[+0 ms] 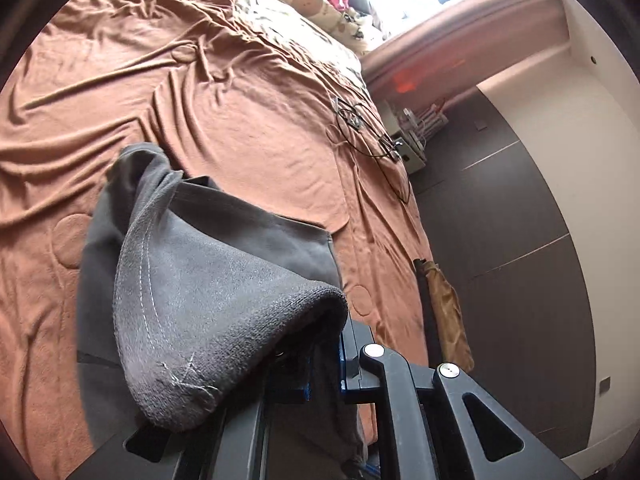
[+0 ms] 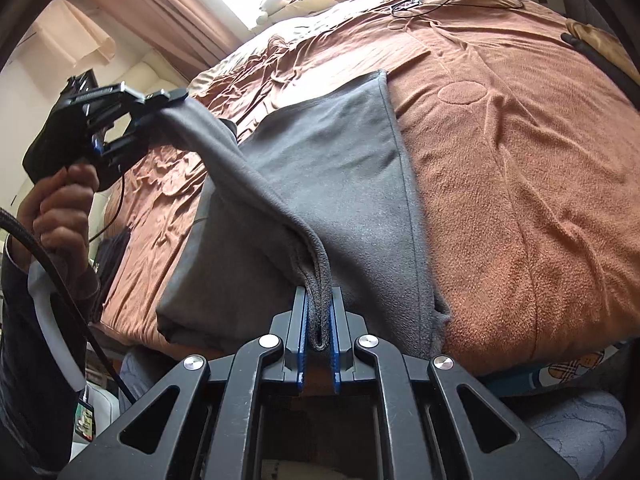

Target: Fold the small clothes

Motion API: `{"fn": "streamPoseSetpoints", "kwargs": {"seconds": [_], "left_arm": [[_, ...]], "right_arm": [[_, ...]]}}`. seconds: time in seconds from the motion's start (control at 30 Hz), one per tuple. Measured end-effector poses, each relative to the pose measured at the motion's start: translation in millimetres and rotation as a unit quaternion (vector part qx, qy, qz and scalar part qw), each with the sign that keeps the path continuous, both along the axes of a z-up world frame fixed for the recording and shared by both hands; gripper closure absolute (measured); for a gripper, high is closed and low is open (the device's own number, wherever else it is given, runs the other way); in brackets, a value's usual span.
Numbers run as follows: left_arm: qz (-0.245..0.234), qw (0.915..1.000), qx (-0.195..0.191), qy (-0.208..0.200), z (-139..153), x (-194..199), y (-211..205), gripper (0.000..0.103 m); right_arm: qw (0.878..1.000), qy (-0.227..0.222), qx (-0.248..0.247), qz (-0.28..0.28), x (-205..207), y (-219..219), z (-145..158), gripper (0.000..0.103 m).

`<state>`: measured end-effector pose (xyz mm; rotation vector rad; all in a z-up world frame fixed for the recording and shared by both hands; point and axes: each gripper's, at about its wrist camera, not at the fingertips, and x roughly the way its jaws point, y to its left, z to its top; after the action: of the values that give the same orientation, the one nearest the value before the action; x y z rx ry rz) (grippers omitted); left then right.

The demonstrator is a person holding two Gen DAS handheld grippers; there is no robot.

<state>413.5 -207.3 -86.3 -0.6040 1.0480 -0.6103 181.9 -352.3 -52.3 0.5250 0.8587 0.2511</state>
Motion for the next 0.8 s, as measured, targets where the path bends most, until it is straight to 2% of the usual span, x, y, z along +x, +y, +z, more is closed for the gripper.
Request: {"fn": "streamPoseSetpoints", "kwargs": {"seconds": [0.3, 0.63, 0.8], "left_arm": [[-0.044, 0.9982, 0.039, 0.007, -13, 29, -58, 0.094], [-0.073, 0.9955, 0.054, 0.026, -34, 50, -98, 0.094], [-0.094, 0.9926, 0.068, 0.035, -45, 56, -122, 0.094]], "right_arm": [[1.000, 0.000, 0.028, -0.011, -7, -13, -9, 0.098], [0.999, -0.003, 0.035, -0.024, -19, -29, -4, 0.099], [0.999, 0.014, 0.037, -0.029, -23, -32, -9, 0.099]]}}
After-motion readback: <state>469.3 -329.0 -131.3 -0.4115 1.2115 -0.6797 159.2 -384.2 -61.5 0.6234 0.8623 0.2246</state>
